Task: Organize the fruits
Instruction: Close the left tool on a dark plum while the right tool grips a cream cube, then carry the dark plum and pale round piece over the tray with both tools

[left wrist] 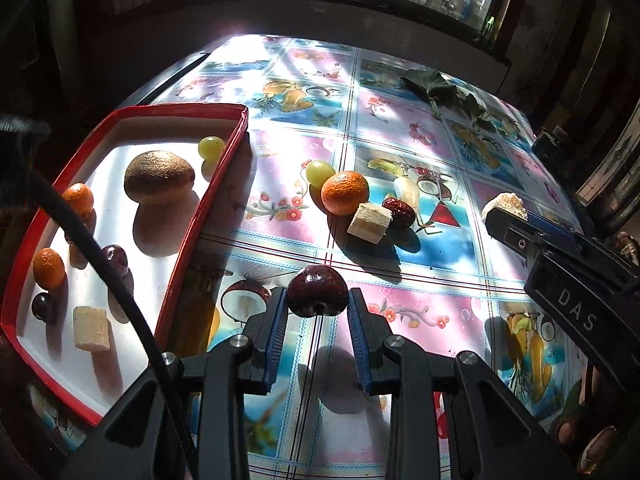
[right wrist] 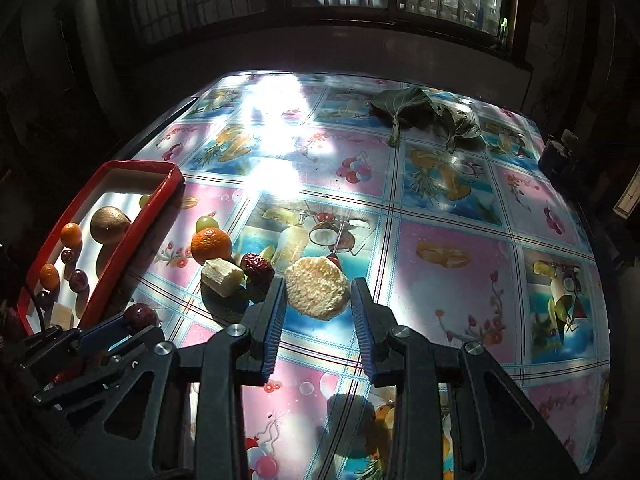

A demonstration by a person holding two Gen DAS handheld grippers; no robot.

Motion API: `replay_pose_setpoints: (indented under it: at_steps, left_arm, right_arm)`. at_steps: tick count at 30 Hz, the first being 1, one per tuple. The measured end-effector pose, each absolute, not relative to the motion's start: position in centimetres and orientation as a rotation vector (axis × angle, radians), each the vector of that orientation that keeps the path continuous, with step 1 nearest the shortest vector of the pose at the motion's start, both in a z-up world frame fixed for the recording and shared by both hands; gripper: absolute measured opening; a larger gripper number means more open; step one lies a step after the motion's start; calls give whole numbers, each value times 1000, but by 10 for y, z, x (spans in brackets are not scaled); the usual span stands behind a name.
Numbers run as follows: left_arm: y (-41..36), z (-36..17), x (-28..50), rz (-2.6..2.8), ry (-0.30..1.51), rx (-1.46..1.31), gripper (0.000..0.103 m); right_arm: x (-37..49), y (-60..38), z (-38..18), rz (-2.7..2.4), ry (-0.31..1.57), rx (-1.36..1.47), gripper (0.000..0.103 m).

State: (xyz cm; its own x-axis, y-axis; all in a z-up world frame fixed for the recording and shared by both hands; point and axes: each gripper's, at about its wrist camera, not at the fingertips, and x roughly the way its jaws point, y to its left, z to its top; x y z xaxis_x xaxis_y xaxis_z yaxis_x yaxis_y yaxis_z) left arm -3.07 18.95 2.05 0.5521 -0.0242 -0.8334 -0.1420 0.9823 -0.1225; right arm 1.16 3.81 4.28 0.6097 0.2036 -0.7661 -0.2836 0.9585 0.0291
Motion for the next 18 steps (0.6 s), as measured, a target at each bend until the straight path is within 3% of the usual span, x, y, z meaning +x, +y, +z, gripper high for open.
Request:
replay_pose_setpoints:
  at_steps: [18]
  left_arm:
    - [184, 40, -62, 84, 938, -164, 29]
  right_arm:
    - [-30, 28, 61, 271, 824, -101, 35]
